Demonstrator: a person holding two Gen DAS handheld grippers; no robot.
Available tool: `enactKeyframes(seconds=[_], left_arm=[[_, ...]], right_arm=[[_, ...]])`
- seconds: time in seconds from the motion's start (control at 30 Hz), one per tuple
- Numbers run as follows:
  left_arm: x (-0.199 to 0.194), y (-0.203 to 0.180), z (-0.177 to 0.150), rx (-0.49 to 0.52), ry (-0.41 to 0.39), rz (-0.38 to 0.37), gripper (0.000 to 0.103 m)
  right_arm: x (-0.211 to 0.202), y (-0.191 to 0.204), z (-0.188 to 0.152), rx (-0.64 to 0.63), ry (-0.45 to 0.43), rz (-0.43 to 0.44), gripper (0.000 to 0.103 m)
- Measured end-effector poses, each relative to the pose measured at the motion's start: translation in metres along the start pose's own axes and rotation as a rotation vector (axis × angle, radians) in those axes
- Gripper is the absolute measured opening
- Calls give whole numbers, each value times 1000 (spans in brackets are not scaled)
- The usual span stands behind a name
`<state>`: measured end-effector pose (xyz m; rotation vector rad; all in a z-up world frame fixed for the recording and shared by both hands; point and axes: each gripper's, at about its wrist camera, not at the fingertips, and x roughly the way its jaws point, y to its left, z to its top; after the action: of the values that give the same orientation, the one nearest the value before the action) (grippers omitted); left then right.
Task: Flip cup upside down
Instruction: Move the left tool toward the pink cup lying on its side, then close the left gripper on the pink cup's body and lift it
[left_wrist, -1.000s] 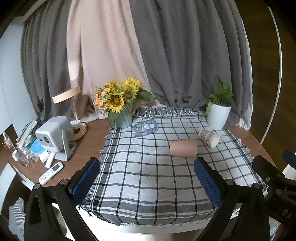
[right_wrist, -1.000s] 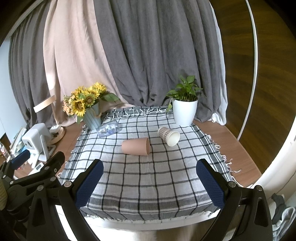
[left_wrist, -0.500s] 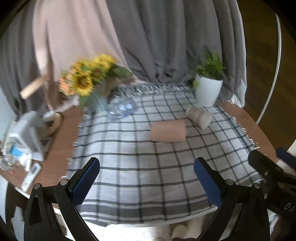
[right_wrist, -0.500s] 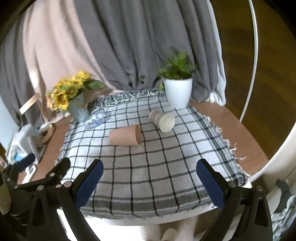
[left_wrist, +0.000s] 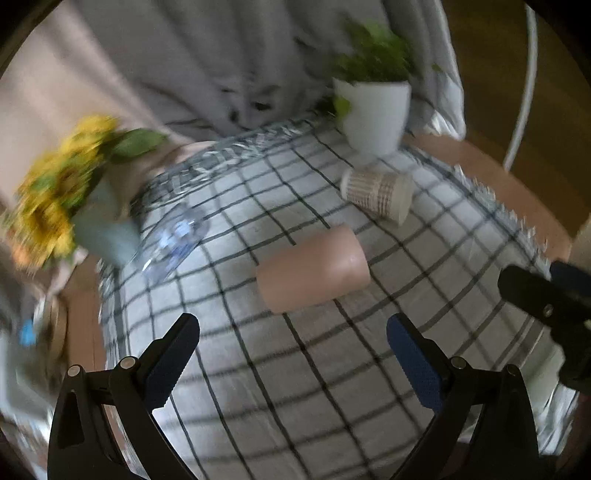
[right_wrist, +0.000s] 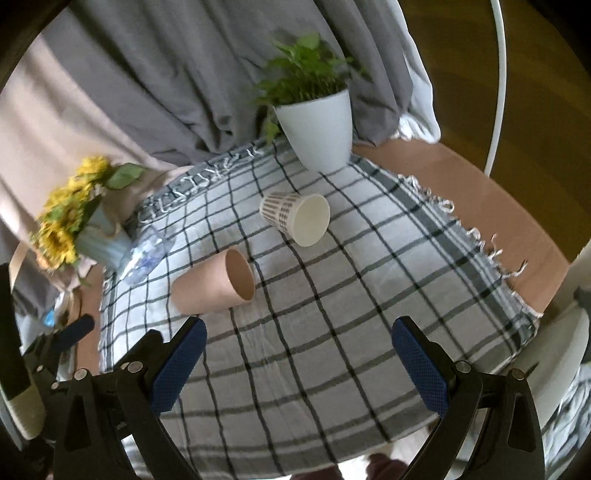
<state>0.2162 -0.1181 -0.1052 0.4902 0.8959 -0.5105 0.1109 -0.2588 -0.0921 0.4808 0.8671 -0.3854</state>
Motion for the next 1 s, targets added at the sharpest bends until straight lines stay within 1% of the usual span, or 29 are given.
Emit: enactKeyframes(seconds=[0.07,0.1,0.27,0.33,0.4,0.47,0.6,0.7,0.73,0.77,0.87,1.0], left_arm=[[20,3,9,95,31,-59,103],[26,3,12,125,42,-74,103],[60,4,29,346,98,-162,103],[70,2,35,411,112,-196,103],[80,-3,39,483,137,-244,101],[93,-8,43,553,170,-298,99],[110,-18,49,644,205,-343,95],[119,-24,52,684,231,-384,95],[120,-26,51,700,235,-395,93],[123,-30,51,730,236,-399,91],[129,-37,52,775,233,-391,86],[135,-40,55,787,238,-408,83]], right_arm=[[10,5,2,36,13,-22,101],[15,7,3,60,20,-38,101],[39,14,3,199,57,-92,101],[47,15,0,261,72,-115,101],[58,15,-3,327,92,-143,101],[66,14,-6,387,112,-150,101],[74,10,-9,472,115,-190,101],[77,6,-9,526,104,-228,101],[78,6,-9,536,104,-239,101],[80,5,-8,542,107,-245,101],[84,3,-7,555,115,-266,101],[89,-2,-10,576,129,-294,101]])
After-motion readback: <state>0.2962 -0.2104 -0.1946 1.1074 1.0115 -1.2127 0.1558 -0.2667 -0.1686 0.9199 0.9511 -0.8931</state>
